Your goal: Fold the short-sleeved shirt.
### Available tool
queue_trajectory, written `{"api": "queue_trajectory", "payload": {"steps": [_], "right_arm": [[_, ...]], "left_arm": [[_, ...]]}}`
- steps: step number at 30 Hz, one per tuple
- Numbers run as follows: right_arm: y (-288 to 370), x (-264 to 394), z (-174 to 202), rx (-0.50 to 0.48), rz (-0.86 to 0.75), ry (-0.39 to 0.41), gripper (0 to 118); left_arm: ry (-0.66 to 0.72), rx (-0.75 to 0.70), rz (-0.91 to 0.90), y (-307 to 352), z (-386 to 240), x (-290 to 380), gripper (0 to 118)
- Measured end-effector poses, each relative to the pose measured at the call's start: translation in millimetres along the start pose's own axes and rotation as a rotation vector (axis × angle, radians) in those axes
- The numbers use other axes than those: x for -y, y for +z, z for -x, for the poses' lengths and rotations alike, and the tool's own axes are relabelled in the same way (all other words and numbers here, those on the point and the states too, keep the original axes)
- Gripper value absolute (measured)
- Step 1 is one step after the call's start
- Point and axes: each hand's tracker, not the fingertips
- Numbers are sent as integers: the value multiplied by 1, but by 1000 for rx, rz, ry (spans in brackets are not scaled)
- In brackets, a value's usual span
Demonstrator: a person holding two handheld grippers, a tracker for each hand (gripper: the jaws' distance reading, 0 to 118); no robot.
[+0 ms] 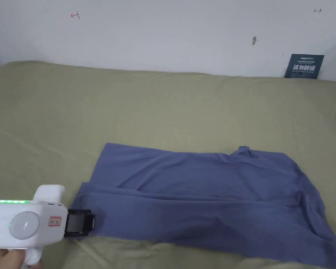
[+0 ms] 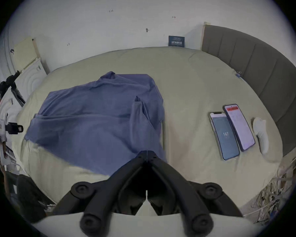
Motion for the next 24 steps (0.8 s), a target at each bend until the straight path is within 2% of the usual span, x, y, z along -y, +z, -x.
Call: {"api": "queue_trajectory", "payload": {"steps": [6,7,8,10,11,12,13,14,15,16,18,19,20,22,24], "right_arm": [[-6,14,-2,9,46,-8,0],[-13,15,-6,1,61,-13,0],[-20,15,-12,-3,65,-14,0],[-24,14,-15,-10,59,-21,1],[-26,13,-14,-26,57,-29,18],[-28,11,-12,-45,69,-43,58],[-34,10,-13,-61,95,-61,114],[-41,9,-14,-59,122,-70,114],[-32,6,-16,8,5,-88,107],[-23,16,-5,-46,85,-69,104],[-19,21,-1,-42,113,-77,104],[-16,25,2,-30,123,-75,100],[-63,5,-10,-16,153,-63,82],[-69,5,-11,-17,165,-48,8],[-62,7,-12,-37,139,-75,7]], "left_arm": [[-9,-48,53,-32,-12,1,113],[-12,-52,48,-31,-14,1,97],[-19,-27,38,-28,-15,1,70],[-25,0,27,-22,-20,-3,36],[-37,18,25,-22,-21,-4,24],[-38,19,22,-21,-22,-4,18],[-45,11,23,-21,-23,-5,15],[-54,12,24,-20,-26,-5,15],[-54,13,24,-20,-25,-5,15],[-51,13,25,-20,-25,-5,15],[-42,17,25,-21,-26,-5,15],[-39,18,24,-21,-25,-5,15],[-35,20,23,-22,-24,-4,15],[-25,24,22,-21,-25,-4,15],[-27,27,22,-19,-24,-5,15]]}}
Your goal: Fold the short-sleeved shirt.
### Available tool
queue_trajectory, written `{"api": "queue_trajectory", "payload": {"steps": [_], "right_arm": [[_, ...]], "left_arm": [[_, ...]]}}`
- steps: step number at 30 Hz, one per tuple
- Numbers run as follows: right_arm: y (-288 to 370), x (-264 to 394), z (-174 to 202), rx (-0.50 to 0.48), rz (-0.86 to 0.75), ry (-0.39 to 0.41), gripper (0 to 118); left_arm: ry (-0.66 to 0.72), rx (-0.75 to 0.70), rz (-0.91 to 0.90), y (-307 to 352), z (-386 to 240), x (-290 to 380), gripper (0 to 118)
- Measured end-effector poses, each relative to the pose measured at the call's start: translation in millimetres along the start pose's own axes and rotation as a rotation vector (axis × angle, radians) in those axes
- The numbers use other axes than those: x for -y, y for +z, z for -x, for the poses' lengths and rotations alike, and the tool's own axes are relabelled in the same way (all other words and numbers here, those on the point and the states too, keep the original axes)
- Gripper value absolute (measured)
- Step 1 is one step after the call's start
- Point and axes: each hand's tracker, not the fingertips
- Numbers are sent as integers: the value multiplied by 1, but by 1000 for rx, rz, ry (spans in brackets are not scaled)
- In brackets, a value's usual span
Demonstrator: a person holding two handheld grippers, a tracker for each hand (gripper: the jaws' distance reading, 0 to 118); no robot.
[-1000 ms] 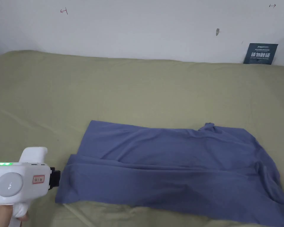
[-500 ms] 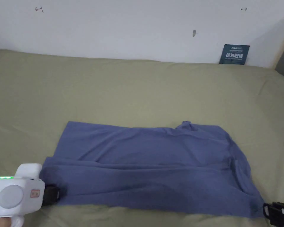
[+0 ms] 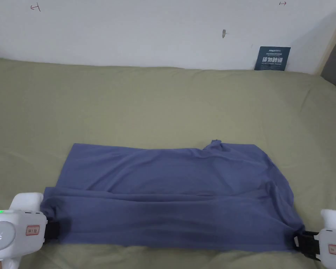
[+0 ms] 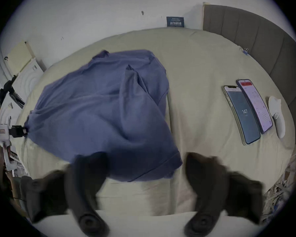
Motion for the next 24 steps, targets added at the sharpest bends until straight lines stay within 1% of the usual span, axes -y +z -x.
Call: {"api": "queue_trajectory", "payload": {"steps": [1,4,5,6,8,9,11,12,15,18,22,24], "right_arm": [[5,0,1,6,8,0,7],[21,1,6,15,-35,17,7],[28,1,6,19,-45,16,7],[35,2,5,12,-49,15,7],[49,5,6,-17,-65,4,7],[54,6,8,-24,-70,11,7],[57,6,12,-12,-74,33,7],[58,6,13,-6,-79,34,7],[72,9,16,-8,-100,12,7],[89,16,22,11,-112,61,7],[102,32,6,-11,-102,35,7],[108,47,5,-12,-96,41,7]], "left_arm": [[-3,-5,-2,3,0,0,15],[-21,-44,-33,15,2,1,15],[-35,-97,-49,20,4,2,12],[-25,-95,-65,26,9,4,10],[86,31,-40,39,21,6,6],[96,44,-38,42,22,8,5],[31,12,-48,44,17,10,5],[20,-6,-55,44,14,11,5],[63,-4,-67,52,13,14,5],[28,-46,-70,65,17,21,5],[48,-26,-58,83,30,45,5],[65,-8,-53,92,32,61,5]]}}
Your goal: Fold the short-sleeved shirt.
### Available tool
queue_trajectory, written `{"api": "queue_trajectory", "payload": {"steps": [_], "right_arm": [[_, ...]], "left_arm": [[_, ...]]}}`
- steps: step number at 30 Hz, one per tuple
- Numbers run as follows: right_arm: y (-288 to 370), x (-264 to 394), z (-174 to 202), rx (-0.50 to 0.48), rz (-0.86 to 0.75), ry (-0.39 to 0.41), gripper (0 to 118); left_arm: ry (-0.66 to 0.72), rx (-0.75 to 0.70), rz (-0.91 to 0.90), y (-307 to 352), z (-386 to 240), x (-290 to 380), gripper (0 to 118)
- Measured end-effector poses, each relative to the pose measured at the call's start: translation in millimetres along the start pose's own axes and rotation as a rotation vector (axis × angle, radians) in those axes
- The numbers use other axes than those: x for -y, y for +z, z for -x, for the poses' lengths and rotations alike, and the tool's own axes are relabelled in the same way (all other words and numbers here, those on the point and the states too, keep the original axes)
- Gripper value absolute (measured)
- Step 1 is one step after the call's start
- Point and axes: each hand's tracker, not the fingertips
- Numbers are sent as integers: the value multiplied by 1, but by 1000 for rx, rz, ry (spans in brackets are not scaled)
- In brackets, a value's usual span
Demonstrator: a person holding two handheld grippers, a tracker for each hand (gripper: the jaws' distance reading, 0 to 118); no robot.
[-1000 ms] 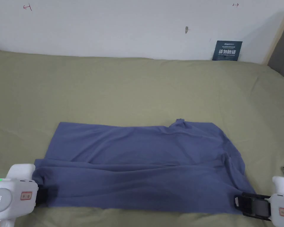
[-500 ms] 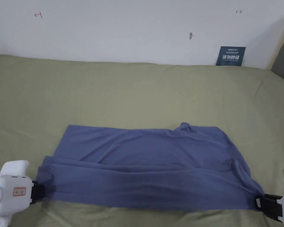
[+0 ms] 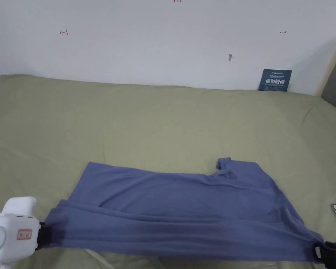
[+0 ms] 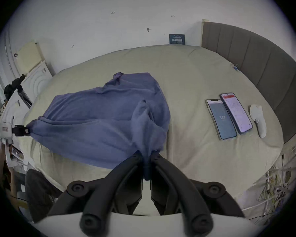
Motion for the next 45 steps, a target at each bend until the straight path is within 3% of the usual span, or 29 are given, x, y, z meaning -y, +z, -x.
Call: {"api": "queue_trajectory", "payload": {"steps": [8,12,13,14,15,16,18,21,22,23,24,25,26,30,31,33,34,39,43,44,45], "right_arm": [[12,53,-8,-10,61,-24,7],[5,59,-12,-48,77,-75,8],[5,58,-11,-45,73,-72,24],[5,55,-11,-31,68,-65,56],[4,50,-12,-20,75,-57,96],[5,44,-8,-20,67,-55,117],[9,43,-7,0,10,-51,105],[-2,7,1,7,-33,-38,103],[-7,-1,4,22,-46,-28,90],[-13,-7,7,33,-60,-19,65],[-17,-26,10,33,-65,-11,28],[-27,-32,12,48,-71,-12,0],[-35,-38,13,56,-75,-10,0],[-60,-69,16,51,-58,-8,0],[-68,-72,16,53,-49,3,0],[-80,-84,16,52,-26,16,0],[-88,-86,16,55,-21,21,0],[-122,-100,11,67,26,25,0],[-139,-111,9,78,47,53,0],[-146,-112,2,82,48,55,0],[-150,-117,2,84,48,55,0]], "left_arm": [[30,13,53,11,9,48,5],[31,33,52,3,9,49,5],[23,36,50,2,9,48,10],[-6,18,24,4,5,46,32],[-33,-4,-6,6,1,42,69],[-72,-24,-20,7,-2,36,105],[-67,-15,-63,10,-8,16,109],[-53,1,-84,-1,-16,-23,107],[-55,1,-92,-7,-20,-36,96],[-60,-5,-102,-14,-23,-48,76],[-65,-15,-114,-23,-26,-60,45],[-68,-25,-136,-34,-30,-71,6],[-74,-44,-167,-43,-34,-80,5],[-96,-7,-85,-90,-43,-121,6],[-111,-4,-61,-102,-45,-129,23],[-143,-55,-31,-130,-51,-144,95],[-135,-90,-26,-143,-54,-148,115],[-130,-166,46,-193,-56,-161,115],[-85,-134,51,-191,-55,-163,112],[-79,-117,57,-187,-55,-162,104],[-69,-76,18,-179,-55,-161,85]]}}
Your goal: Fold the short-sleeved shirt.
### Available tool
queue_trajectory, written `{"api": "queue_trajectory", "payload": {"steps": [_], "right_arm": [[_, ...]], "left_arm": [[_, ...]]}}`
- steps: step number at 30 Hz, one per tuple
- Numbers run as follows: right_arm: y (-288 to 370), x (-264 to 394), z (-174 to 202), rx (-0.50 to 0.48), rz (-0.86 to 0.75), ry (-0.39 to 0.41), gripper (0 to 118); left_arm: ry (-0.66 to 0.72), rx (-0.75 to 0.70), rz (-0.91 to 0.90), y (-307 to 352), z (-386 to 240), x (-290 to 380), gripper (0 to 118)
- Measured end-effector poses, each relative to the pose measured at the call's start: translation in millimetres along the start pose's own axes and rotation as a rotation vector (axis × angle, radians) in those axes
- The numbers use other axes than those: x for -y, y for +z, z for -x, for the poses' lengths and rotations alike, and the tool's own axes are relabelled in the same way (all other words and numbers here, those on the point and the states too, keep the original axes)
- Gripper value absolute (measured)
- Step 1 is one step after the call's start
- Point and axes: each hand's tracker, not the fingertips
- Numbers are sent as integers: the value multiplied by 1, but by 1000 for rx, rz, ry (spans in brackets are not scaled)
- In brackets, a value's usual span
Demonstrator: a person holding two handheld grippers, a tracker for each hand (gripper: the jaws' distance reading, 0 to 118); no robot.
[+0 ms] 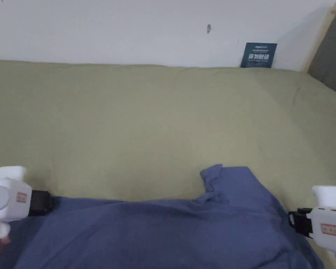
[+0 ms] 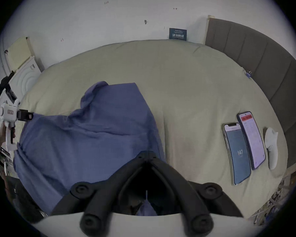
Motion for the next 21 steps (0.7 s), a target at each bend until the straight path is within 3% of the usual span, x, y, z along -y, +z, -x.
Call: {"api": "queue_trajectory", "payload": {"steps": [3,4,5,6,7,8,10,13,15,16,17,18,21], "right_arm": [[-7,-12,-2,-5,-9,-20,0],[-12,-17,-3,-7,-6,-26,1],[-17,-22,-3,-5,-4,-31,10],[-24,-25,-5,7,8,-39,38],[-32,-28,-8,13,40,-45,95],[-41,-30,-10,6,80,-47,118],[-49,-37,-13,5,74,-40,105],[-68,-32,-17,54,171,13,100],[-71,-25,-13,34,165,10,88],[-64,-26,-14,26,142,-16,63],[-55,-28,-14,30,114,-12,25],[-47,-29,-15,-2,72,-14,0],[-12,-26,-3,-40,61,-31,0]], "left_arm": [[-31,49,-9,11,-3,2,9],[-20,53,-4,12,-5,4,7],[-36,27,-1,11,-7,3,7],[-57,21,-6,10,-8,3,7],[-66,10,-7,9,-9,3,7],[-59,14,-4,8,-8,3,7],[-29,23,5,6,-6,2,7],[-27,27,7,4,-3,1,7],[-34,26,5,5,-3,1,7],[-36,26,4,7,-2,1,7],[-38,27,1,10,-2,2,7],[-42,30,-6,13,0,1,7],[-36,42,-37,31,5,3,7]]}}
